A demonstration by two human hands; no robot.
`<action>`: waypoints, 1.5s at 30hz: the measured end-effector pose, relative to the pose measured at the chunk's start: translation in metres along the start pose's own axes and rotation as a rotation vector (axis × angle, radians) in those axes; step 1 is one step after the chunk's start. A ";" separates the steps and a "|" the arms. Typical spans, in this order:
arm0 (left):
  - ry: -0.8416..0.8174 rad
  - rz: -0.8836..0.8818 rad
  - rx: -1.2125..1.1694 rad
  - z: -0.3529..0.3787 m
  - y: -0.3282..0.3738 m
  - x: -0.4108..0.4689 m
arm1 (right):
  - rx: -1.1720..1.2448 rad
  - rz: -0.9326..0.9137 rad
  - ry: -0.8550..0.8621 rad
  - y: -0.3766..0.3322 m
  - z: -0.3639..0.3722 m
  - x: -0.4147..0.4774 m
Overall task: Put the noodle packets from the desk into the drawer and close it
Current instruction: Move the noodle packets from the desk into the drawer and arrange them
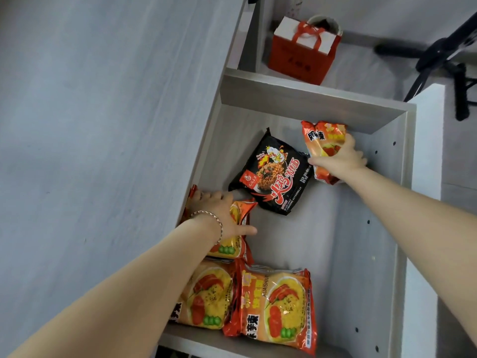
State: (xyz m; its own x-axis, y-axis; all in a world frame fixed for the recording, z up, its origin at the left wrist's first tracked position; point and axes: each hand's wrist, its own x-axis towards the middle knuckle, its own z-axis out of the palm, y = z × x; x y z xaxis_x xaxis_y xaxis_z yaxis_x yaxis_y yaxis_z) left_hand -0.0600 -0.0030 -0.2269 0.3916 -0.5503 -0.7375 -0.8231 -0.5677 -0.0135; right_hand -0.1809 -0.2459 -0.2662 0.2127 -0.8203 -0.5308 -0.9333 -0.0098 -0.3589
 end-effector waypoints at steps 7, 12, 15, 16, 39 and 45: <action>-0.011 -0.008 0.040 0.010 -0.003 0.000 | 0.109 -0.582 -0.155 0.025 -0.015 -0.075; 0.011 -0.032 0.044 0.012 -0.001 0.002 | -0.512 -0.878 -0.586 0.053 0.005 -0.123; 0.004 -0.029 0.061 0.011 -0.001 0.003 | -0.629 -0.822 -0.583 0.060 0.026 -0.122; 0.004 -0.029 0.064 0.012 -0.001 0.003 | -0.617 -0.808 -0.541 0.059 0.032 -0.121; -0.007 -0.011 0.014 0.006 0.006 -0.003 | 0.549 0.244 -0.111 -0.025 0.071 -0.071; 0.235 -0.082 -0.224 0.021 0.004 -0.015 | 0.535 -0.096 -0.012 -0.042 0.074 -0.058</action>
State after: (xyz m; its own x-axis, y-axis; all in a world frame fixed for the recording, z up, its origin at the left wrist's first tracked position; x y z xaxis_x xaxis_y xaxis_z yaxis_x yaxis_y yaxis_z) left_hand -0.0778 0.0163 -0.2302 0.5583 -0.6084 -0.5641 -0.6844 -0.7220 0.1014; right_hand -0.1327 -0.1556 -0.2773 0.2959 -0.8237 -0.4837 -0.6327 0.2104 -0.7453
